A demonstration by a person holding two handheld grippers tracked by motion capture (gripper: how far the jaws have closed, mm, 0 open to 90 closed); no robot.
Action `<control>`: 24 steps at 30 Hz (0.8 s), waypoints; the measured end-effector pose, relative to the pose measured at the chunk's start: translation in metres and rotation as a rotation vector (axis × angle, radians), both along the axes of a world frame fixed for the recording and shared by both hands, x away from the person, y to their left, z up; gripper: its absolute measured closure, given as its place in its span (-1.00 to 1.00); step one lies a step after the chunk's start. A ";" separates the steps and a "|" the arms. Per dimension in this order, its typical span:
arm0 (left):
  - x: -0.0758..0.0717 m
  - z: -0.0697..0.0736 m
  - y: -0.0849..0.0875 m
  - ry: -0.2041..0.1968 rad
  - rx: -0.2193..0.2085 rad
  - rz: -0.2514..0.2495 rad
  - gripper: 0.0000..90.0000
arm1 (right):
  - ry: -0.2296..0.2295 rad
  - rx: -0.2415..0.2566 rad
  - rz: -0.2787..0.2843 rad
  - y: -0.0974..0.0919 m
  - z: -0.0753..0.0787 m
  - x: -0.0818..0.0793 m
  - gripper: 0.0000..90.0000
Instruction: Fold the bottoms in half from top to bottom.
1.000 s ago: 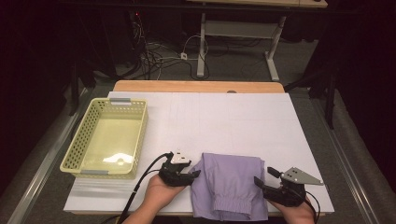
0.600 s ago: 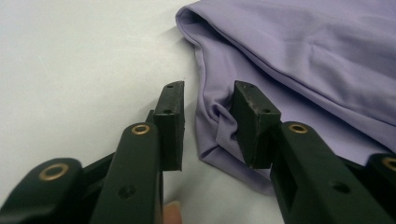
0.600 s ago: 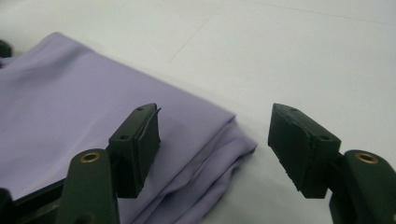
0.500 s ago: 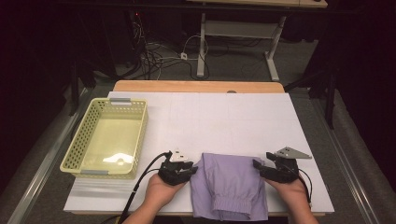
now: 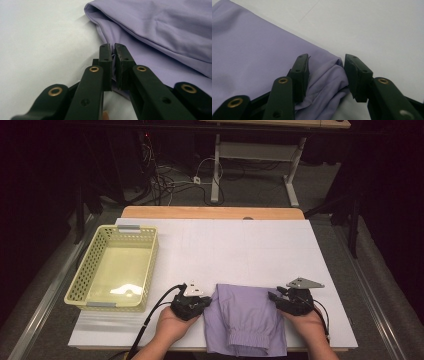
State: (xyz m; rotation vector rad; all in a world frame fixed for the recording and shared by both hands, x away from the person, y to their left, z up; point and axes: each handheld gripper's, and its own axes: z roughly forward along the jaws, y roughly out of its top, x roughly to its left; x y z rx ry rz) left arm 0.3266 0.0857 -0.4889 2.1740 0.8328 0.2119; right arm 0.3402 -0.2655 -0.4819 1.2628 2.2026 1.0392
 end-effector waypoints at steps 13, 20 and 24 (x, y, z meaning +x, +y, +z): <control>0.000 0.002 -0.001 -0.012 0.006 -0.005 0.89 | -0.014 0.011 0.061 0.001 0.001 -0.005 0.84; 0.018 0.014 0.001 -0.050 0.008 0.018 0.90 | -0.059 0.070 0.060 -0.006 0.010 -0.004 0.85; 0.043 0.018 0.003 -0.030 0.000 0.067 0.90 | -0.091 0.065 0.056 -0.005 0.016 0.006 0.85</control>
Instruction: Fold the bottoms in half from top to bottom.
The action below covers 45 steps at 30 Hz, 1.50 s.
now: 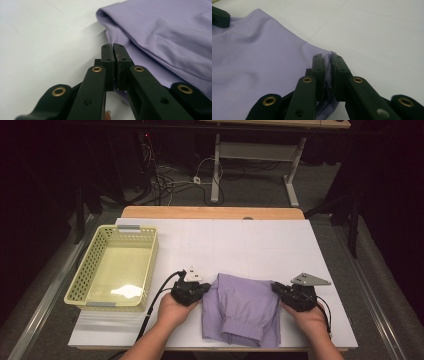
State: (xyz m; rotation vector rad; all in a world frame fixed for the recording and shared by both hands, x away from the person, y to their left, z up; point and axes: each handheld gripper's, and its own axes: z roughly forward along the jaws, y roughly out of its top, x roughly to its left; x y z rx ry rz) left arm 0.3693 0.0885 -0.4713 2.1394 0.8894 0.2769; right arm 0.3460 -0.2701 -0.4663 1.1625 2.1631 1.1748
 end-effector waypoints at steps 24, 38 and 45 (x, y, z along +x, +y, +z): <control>0.004 0.006 0.021 -0.119 -0.130 0.046 -0.08 | -0.014 0.037 -0.038 -0.004 0.011 0.022 0.26; -0.076 -0.012 0.022 -0.111 -0.119 -0.051 -0.37 | -0.082 0.068 0.007 -0.014 0.004 -0.068 -0.08; -0.071 -0.010 -0.006 -0.115 -0.075 -0.133 0.08 | -0.087 0.092 0.022 -0.021 -0.006 -0.077 -0.20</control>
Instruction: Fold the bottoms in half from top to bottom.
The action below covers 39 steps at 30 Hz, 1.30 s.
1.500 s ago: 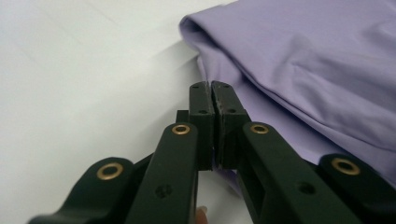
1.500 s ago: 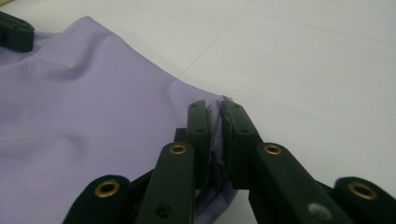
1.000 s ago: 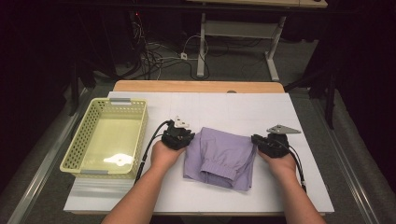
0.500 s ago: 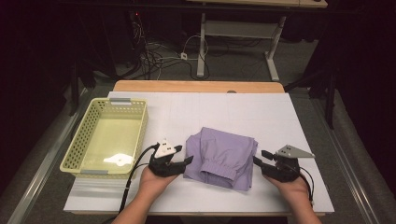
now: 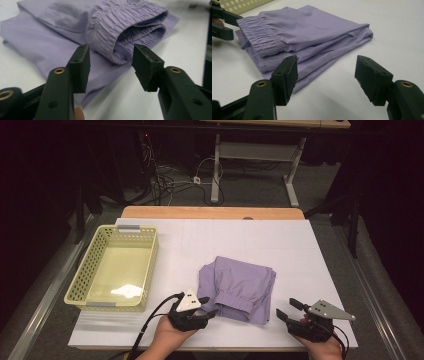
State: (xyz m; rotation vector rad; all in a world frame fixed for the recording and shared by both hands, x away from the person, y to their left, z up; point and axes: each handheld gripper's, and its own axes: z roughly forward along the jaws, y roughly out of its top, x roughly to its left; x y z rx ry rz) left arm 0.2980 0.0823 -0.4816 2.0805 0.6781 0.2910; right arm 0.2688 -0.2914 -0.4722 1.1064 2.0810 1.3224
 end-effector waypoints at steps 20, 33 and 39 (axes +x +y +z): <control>-0.001 0.007 0.008 -0.033 0.034 0.103 0.84 | 0.007 -0.042 0.068 0.010 -0.003 -0.001 -0.19; -0.004 0.002 0.016 -0.017 0.061 0.126 0.84 | 0.001 -0.041 0.088 0.017 -0.003 0.005 -0.22; -0.005 0.001 0.019 -0.013 0.072 0.130 0.84 | 0.000 -0.039 0.090 0.019 -0.003 0.007 -0.22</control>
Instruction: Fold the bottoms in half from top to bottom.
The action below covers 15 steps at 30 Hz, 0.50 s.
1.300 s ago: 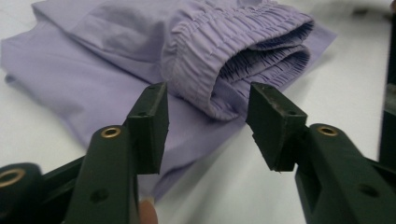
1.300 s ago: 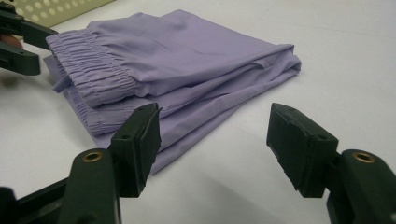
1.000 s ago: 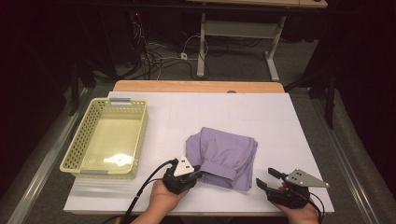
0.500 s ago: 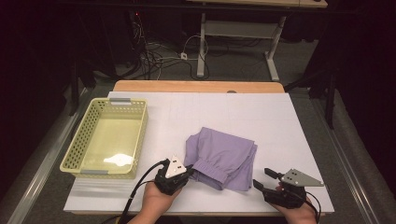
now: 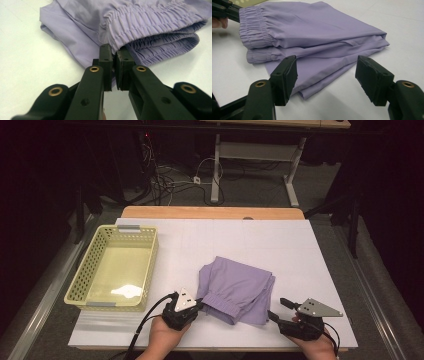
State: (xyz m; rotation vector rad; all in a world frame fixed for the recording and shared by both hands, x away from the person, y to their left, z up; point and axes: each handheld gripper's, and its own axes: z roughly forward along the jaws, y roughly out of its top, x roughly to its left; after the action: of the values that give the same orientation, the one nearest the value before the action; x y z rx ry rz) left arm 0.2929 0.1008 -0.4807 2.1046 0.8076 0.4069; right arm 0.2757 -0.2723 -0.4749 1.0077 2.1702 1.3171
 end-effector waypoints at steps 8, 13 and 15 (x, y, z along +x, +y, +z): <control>0.004 0.001 0.005 0.011 -0.011 0.049 0.40 | 0.002 -0.007 0.005 0.002 -0.001 0.001 -0.22; 0.009 -0.003 0.006 0.048 -0.007 0.085 0.01 | 0.004 -0.010 0.000 0.001 -0.002 0.001 -0.22; 0.010 -0.004 0.005 0.057 0.000 0.093 -0.05 | 0.004 -0.013 0.002 0.001 -0.002 0.001 -0.22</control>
State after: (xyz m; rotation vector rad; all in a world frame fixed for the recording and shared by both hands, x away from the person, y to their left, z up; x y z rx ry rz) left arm 0.3028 0.1058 -0.4844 2.0918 0.9416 0.3977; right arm 0.2767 -0.2714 -0.4767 1.0042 2.1805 1.3011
